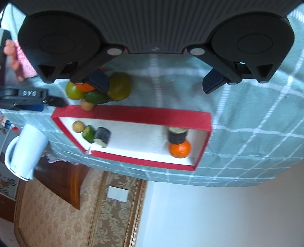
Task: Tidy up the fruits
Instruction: 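Open the right tool and withdraw it from the tray, then move the left tool onto a dark green tomato and close it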
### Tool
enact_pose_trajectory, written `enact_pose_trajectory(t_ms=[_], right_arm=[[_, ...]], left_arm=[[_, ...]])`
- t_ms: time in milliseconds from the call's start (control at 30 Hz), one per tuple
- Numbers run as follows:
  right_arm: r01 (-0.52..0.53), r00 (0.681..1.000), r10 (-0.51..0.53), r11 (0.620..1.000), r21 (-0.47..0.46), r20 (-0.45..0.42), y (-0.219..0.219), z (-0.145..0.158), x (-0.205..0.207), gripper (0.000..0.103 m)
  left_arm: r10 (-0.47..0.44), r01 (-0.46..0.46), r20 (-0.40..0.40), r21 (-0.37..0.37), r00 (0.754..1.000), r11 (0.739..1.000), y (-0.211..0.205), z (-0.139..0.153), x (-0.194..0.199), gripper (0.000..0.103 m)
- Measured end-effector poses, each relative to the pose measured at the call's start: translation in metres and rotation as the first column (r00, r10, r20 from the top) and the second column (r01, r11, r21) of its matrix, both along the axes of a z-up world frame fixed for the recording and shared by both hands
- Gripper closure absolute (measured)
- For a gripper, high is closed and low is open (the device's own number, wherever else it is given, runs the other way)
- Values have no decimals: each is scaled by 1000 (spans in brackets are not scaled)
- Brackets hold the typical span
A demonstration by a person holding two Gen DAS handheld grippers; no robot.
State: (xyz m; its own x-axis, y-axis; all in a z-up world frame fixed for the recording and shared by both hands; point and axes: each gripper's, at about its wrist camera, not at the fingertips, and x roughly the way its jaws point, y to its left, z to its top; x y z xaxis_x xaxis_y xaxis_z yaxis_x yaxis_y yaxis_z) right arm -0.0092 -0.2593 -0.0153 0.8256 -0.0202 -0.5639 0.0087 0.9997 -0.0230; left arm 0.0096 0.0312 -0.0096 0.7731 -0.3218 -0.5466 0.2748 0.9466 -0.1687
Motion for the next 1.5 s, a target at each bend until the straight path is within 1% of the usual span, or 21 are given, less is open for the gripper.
enact_pose_trajectory(t_ms=[100, 167, 267, 333, 467, 533, 600, 733, 800, 900, 1000, 1033, 1100, 1167, 1233, 1300, 1333, 1367, 1433, 1467, 1500], right_arm=[[-1, 1000, 1, 1000, 7, -25, -1, -2, 3, 13], [2, 1000, -2, 1000, 11, -31, -2, -3, 3, 13], [4, 999, -3, 1000, 14, -42, -2, -3, 4, 13], [5, 999, -4, 1000, 13, -44, -2, -3, 4, 13], [7, 999, -6, 1000, 15, -51, -2, -3, 5, 13], [11, 999, -10, 1000, 16, -54, -3, -4, 5, 11], [16, 998, -15, 1000, 19, -58, -3, -4, 6, 10], [18, 998, -16, 1000, 20, -59, -4, -4, 6, 9], [20, 998, -19, 1000, 21, -61, -5, -4, 7, 8], [21, 998, -20, 1000, 22, -62, -5, -4, 8, 7], [21, 998, -20, 1000, 22, -62, -5, -4, 8, 7], [21, 998, -20, 1000, 21, -63, -5, -4, 8, 7], [23, 998, -21, 999, 22, -63, -5, -4, 8, 6], [23, 998, -22, 999, 22, -64, -6, -5, 9, 6], [23, 998, -22, 999, 23, -64, -6, -5, 8, 6], [23, 998, -22, 999, 23, -64, -6, -5, 9, 6], [23, 998, -22, 999, 23, -64, -6, -5, 9, 6], [23, 998, -22, 999, 23, -64, -6, -5, 9, 6], [23, 998, -22, 999, 23, -64, -6, -5, 9, 6], [23, 998, -22, 999, 23, -64, -6, -5, 9, 6], [23, 998, -22, 999, 23, -63, -6, -5, 9, 6]], left_arm=[[-18, 18, 4, 28, 1000, 999, -8, 3, 6, 0], [-56, 57, -17, 38, 998, 998, -12, 3, 14, 0], [-82, 84, -57, 36, 995, 996, -14, 1, 26, 0], [-103, 105, -96, 9, 990, 994, -10, -1, 34, 0], [-159, 161, -108, 9, 981, 987, -2, 0, 37, 0], [-200, 205, -89, 42, 976, 978, -2, 0, 33, 0], [-236, 240, -50, 100, 970, 966, -4, 2, 27, 0], [-268, 261, 8, 199, 963, 945, -15, 4, 21, 0], [-293, 275, 36, 258, 955, 926, -20, 5, 18, 0], [-347, 317, 34, 329, 937, 890, -22, 8, 14, 0], [-334, 300, 10, 414, 943, 860, -25, 2, 14, 0], [-336, 304, 3, 420, 942, 855, -26, -1, 15, 0], [-346, 312, 12, 404, 938, 860, -29, -3, 14, 0], [-350, 308, 37, 394, 936, 866, -36, -5, 13, 0], [-347, 289, 72, 411, 935, 865, -42, -6, 12, 0], [-357, 278, 108, 438, 928, 855, -47, -8, 10, 4], [-373, 281, 124, 455, 920, 845, -50, -9, 8, 11], [-390, 286, 138, 472, 910, 834, -53, -10, 5, 15], [-407, 273, 168, 512, 898, 814, -57, -11, -2, 19], [-417, 273, 175, 526, 892, 805, -59, -11, -5, 26], [-429, 282, 176, 531, 886, 799, -61, -12, -7, 31]])
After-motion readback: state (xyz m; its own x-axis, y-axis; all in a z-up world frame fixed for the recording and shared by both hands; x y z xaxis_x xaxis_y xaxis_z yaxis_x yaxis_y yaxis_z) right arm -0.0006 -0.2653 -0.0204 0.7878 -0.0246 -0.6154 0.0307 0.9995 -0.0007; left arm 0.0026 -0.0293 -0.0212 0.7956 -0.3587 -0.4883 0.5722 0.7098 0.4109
